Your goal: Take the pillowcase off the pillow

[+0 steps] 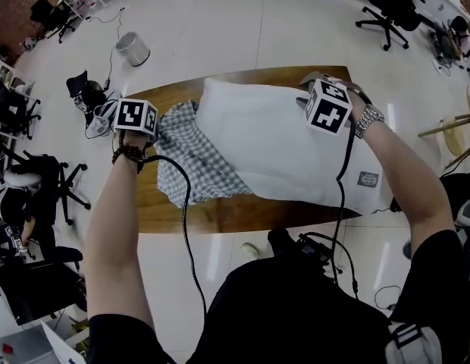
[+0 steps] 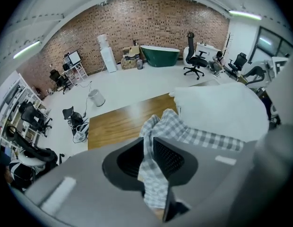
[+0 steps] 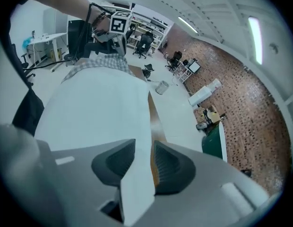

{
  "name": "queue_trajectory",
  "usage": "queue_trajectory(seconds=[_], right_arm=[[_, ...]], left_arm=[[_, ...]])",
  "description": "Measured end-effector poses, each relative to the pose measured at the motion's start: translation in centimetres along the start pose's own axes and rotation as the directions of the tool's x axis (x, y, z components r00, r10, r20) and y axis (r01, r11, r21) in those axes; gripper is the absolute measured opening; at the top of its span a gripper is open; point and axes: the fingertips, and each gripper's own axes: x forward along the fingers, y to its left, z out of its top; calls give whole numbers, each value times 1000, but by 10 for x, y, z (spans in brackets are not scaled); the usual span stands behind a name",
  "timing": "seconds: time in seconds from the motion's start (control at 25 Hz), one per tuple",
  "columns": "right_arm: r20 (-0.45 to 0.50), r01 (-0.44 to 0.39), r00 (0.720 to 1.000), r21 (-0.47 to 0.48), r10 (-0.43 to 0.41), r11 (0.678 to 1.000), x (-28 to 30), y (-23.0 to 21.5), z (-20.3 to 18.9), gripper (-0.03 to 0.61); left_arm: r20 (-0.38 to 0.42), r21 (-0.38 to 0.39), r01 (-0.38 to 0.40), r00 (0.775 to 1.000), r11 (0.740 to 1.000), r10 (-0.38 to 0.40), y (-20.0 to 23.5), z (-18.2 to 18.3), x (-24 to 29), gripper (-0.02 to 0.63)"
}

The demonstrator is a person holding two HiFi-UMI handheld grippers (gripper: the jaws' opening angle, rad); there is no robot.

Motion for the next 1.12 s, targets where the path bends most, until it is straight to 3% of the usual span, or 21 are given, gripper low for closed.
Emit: queue_trajectory(seconds=[0.44, 0.76, 1.12], right_arm=[[59, 34, 998, -16, -33, 999, -35, 55, 36, 146], [75, 29, 997, -47, -25, 998, -48, 125, 55, 170], [70, 20, 997, -97, -13, 995, -47, 195, 70, 198]], left_arm=[[131, 42, 77, 988, 996, -82, -43, -30, -38, 89], [193, 58, 164, 966, 985, -172, -91, -82, -51, 97], [235, 78, 231, 941, 970, -243, -131, -128, -56, 165]])
